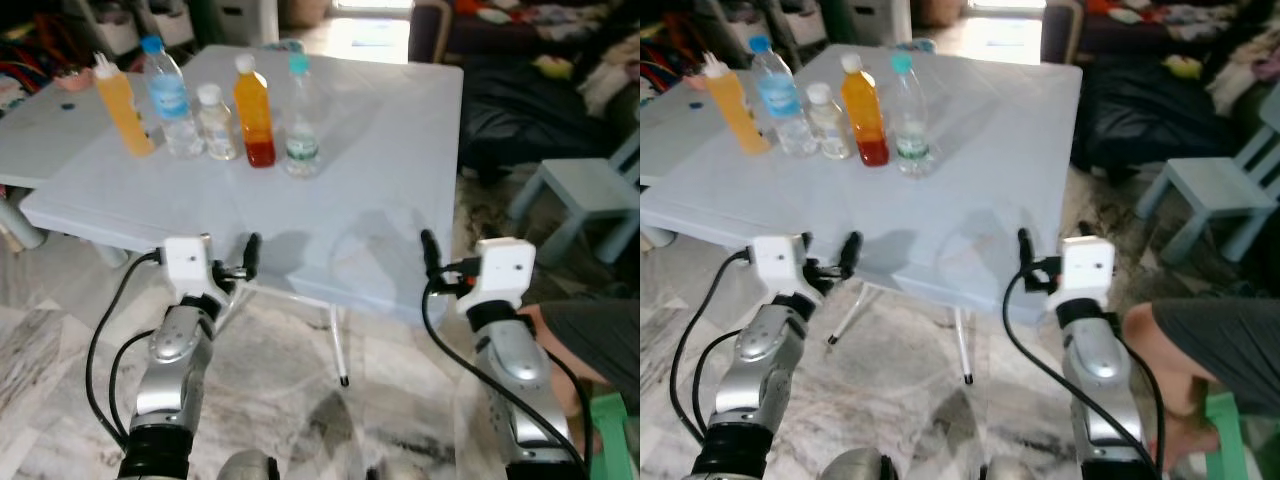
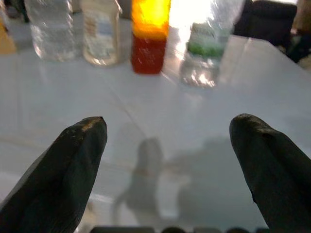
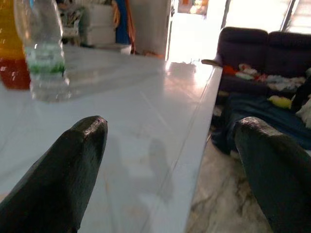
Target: Restocking fridge
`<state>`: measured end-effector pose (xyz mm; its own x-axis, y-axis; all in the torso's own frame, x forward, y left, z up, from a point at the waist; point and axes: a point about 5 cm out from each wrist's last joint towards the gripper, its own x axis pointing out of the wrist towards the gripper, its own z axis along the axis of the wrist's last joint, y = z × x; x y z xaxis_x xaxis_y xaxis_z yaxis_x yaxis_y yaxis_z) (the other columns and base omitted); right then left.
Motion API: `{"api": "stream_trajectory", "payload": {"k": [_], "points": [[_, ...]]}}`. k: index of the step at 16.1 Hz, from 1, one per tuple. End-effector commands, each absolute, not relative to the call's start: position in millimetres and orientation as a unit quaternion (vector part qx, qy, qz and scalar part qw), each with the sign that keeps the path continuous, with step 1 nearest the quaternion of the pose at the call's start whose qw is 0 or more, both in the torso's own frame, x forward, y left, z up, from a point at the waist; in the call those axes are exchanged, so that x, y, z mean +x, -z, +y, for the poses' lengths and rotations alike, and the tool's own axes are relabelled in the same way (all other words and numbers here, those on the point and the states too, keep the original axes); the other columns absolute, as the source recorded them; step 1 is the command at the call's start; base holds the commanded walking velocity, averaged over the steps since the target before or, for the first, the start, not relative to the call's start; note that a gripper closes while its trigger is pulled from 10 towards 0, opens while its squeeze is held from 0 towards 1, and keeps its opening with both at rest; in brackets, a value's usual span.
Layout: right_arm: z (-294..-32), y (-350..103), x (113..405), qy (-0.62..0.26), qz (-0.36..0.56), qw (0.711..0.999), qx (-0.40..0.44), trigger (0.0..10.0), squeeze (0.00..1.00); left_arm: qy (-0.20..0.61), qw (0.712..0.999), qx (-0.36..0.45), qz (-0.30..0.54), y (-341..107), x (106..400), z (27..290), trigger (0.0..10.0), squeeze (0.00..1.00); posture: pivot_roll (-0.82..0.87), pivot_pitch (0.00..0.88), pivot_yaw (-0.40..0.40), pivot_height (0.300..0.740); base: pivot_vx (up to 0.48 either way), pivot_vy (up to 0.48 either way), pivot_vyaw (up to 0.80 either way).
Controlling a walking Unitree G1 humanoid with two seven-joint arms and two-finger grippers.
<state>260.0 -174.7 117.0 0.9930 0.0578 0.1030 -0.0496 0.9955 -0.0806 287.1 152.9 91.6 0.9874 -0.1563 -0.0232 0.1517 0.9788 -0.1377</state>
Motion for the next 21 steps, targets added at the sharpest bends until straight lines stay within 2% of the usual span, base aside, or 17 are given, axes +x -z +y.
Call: {"api": "stream_trajectory", "payload": {"k": [1, 6, 13, 17, 21], "points": [[-164.6, -122.8, 262.9, -0.046, -0.068, 0.996, -0.035, 10.0, 0.00, 0.061, 0.997, -0.055, 0.012, -94.0, 287.5, 166.0, 10.0, 0.00, -0.06, 0.044, 0.019, 0.740, 0.431, 0.000, 0.55], [-163.3, -121.6, 263.3, -0.054, -0.068, 0.996, -0.035, 10.0, 0.00, 0.061, 0.997, -0.051, 0.013, -93.4, 288.1, 163.7, 10.0, 0.00, -0.05, 0.046, 0.018, 0.740, 0.360, 0.000, 0.55], [-157.8, -122.0, 271.2, -0.060, -0.066, 0.995, -0.037, 10.0, 0.00, 0.067, 0.997, -0.046, 0.016, -91.4, 286.2, 160.6, 10.0, 0.00, -0.05, 0.050, 0.020, 0.740, 0.000, 0.000, 0.00], [-167.0, -142.0, 293.9, -0.069, -0.092, 0.992, -0.053, 10.0, 0.00, 0.067, 0.997, -0.043, 0.017, -91.1, 285.6, 162.6, 10.0, 0.00, -0.04, 0.056, 0.020, 0.740, 0.000, 0.000, 0.00], [-166.7, -172.2, 325.0, -0.126, -0.117, 0.981, -0.090, 10.0, 0.00, 0.068, 0.997, -0.039, 0.016, -92.7, 285.5, 164.0, 10.0, 0.00, -0.02, 0.056, 0.024, 0.740, 0.000, 0.000, 0.00]]}}
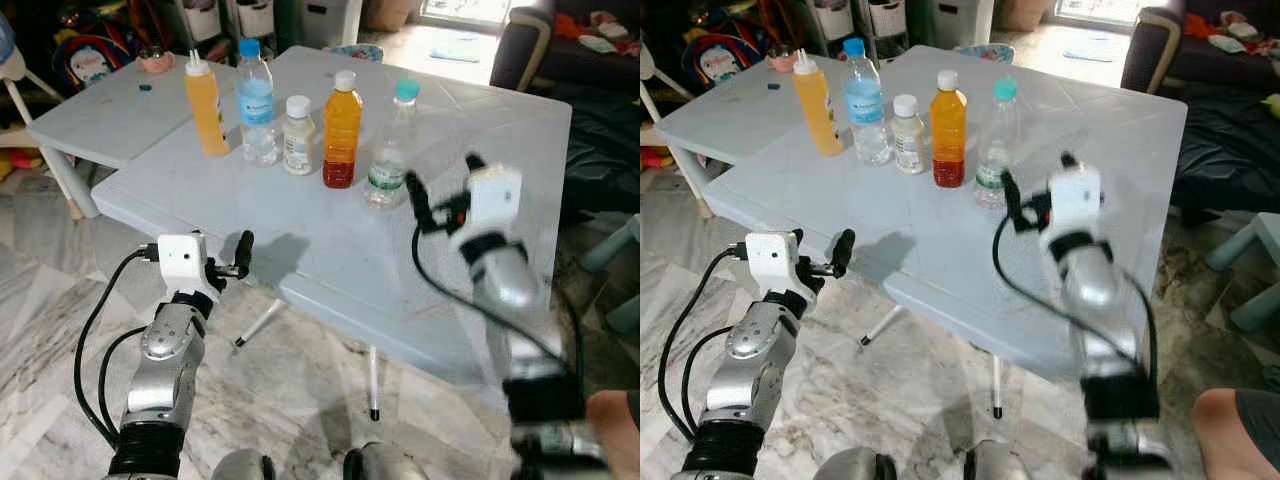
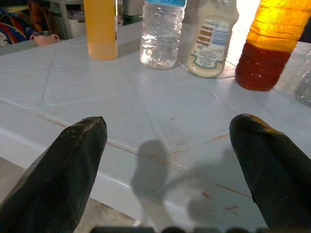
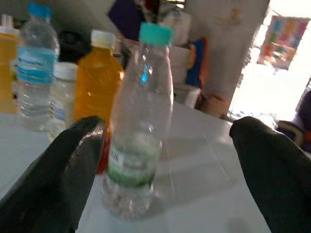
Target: Restocking fridge
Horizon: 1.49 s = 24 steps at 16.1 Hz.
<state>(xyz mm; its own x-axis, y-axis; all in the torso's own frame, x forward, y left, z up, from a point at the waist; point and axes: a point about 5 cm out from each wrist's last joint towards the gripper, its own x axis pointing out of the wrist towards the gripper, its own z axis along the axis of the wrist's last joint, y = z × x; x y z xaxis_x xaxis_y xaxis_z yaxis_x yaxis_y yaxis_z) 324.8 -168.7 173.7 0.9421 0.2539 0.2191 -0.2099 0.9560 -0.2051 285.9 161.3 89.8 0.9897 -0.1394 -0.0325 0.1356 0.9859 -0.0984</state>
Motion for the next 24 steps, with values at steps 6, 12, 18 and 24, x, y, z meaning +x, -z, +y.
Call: {"api": "stream_trajectory", "payload": {"k": [6, 12, 18, 24], "points": [[-159.2, -206.2, 353.6, -0.168, -0.153, 0.969, -0.097, 10.0, 0.00, 0.077, 0.997, -0.021, 0.019, -94.4, 281.2, 166.2, 10.0, 0.00, 0.03, 0.071, 0.044, 0.740, 0.000, 0.000, 0.00], [-152.3, -231.0, 375.6, -0.185, -0.169, 0.963, -0.099, 10.0, 0.00, 0.081, 0.996, -0.010, 0.020, -98.8, 280.2, 171.4, 10.0, 0.00, 0.06, 0.077, 0.062, 0.740, 0.000, 0.000, 0.00], [-156.6, -234.2, 387.2, -0.146, -0.156, 0.971, -0.103, 10.0, 0.00, 0.091, 0.995, -0.005, 0.025, -98.6, 279.1, 169.8, 10.0, 0.00, 0.06, 0.079, 0.071, 0.740, 0.000, 0.000, 0.00], [-169.1, -241.7, 396.3, -0.111, -0.146, 0.976, -0.118, 0.0, 0.00, 0.097, 0.995, -0.005, 0.028, -97.7, 280.8, 167.1, 10.0, 0.00, 0.06, 0.073, 0.069, 0.740, 0.000, 0.000, 0.00]]}}
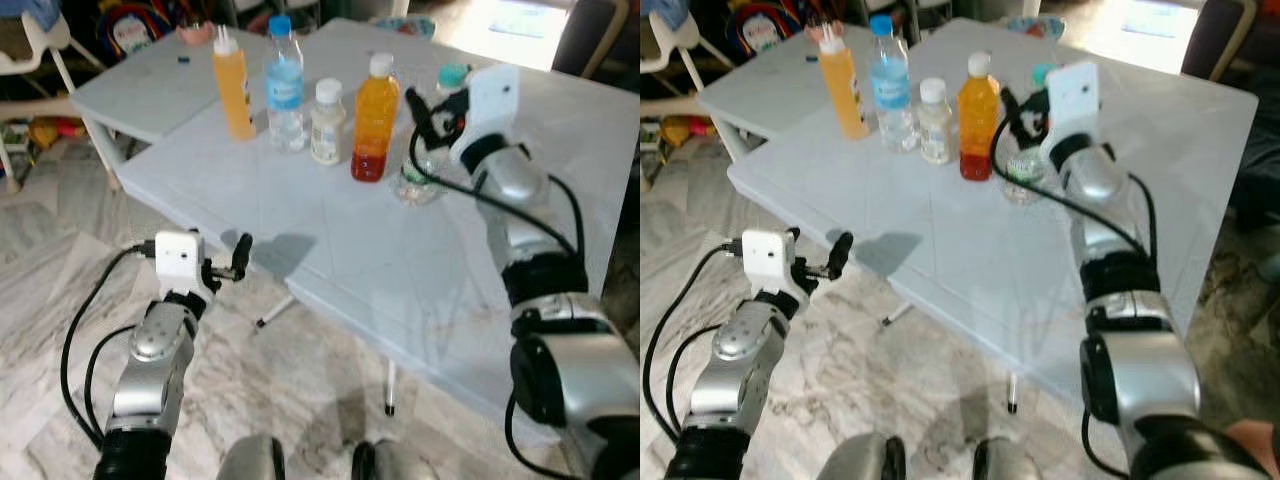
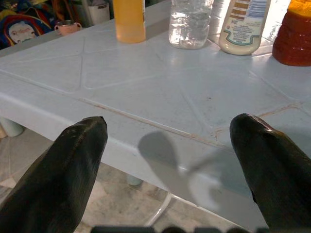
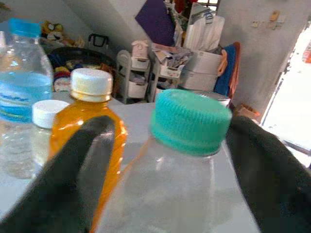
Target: Restocking fridge
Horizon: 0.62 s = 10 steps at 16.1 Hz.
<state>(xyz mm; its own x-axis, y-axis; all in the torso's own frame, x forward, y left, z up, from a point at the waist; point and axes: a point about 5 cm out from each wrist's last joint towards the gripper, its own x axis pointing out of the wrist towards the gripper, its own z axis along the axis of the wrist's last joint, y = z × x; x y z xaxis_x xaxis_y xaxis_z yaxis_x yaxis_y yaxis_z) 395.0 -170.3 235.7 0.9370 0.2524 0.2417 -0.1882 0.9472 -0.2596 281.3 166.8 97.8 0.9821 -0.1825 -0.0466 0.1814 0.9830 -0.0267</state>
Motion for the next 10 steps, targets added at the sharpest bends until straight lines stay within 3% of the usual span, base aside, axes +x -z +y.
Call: {"api": "stream_trajectory", "payload": {"k": [1, 10], "points": [[-170.1, -240.7, 397.1, -0.108, -0.141, 0.977, -0.120, 0.0, 0.00, 0.097, 0.995, -0.005, 0.029, -97.3, 280.7, 166.6, 10.0, 0.00, 0.06, 0.073, 0.068, 0.740, 0.000, 0.000, 0.00], [-177.5, -239.8, 400.5, -0.089, -0.132, 0.982, -0.102, 0.0, 0.00, 0.104, 0.994, -0.006, 0.038, -93.0, 281.1, 162.5, 10.0, 0.00, 0.05, 0.066, 0.066, 0.740, 0.000, 0.000, 0.00]]}}
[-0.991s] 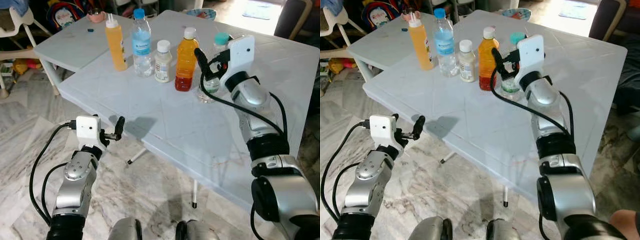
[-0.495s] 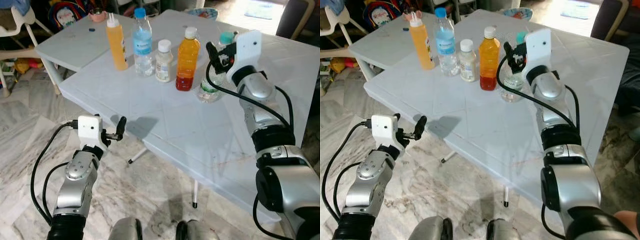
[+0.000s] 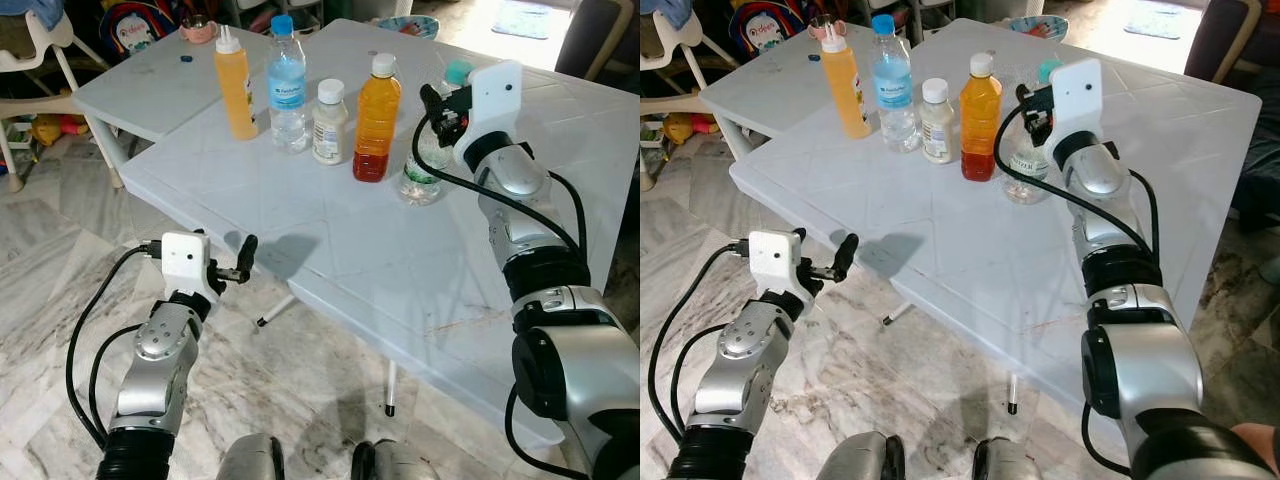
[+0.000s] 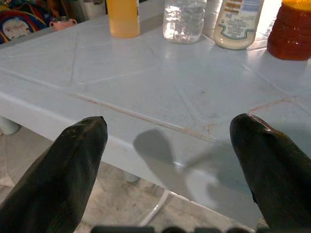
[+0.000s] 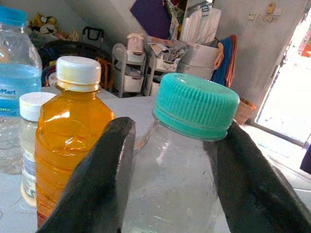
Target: Restocking fridge
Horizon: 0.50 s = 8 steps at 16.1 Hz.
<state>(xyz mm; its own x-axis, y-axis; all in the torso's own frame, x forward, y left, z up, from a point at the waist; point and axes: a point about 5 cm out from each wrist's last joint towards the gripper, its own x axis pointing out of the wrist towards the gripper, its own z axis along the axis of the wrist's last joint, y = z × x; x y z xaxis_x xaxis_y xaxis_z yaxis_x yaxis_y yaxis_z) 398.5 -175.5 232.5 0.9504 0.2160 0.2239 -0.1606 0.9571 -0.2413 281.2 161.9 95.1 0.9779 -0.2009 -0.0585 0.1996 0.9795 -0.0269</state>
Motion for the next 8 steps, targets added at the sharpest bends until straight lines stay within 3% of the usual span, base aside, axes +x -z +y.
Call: {"api": "stream_trajectory", "payload": {"k": [1, 7, 8], "points": [[-179.6, -240.2, 400.7, -0.084, -0.131, 0.984, -0.092, 0.0, 0.00, 0.104, 0.994, -0.005, 0.039, -92.4, 281.1, 162.5, 10.0, 0.00, 0.05, 0.066, 0.065, 0.740, 0.000, 0.000, 0.00], [-188.4, -231.7, 390.8, -0.079, -0.116, 0.990, -0.019, 0.0, 0.00, 0.105, 0.993, 0.002, 0.049, -90.8, 279.0, 167.3, 10.0, 0.00, 0.06, 0.075, 0.057, 0.740, 0.000, 0.000, 0.00], [-183.9, -227.7, 382.1, -0.093, -0.117, 0.989, -0.011, 10.0, 0.00, 0.100, 0.993, 0.005, 0.057, -88.7, 276.5, 170.3, 10.0, 0.00, 0.05, 0.080, 0.056, 0.740, 0.000, 0.000, 0.00]]}}
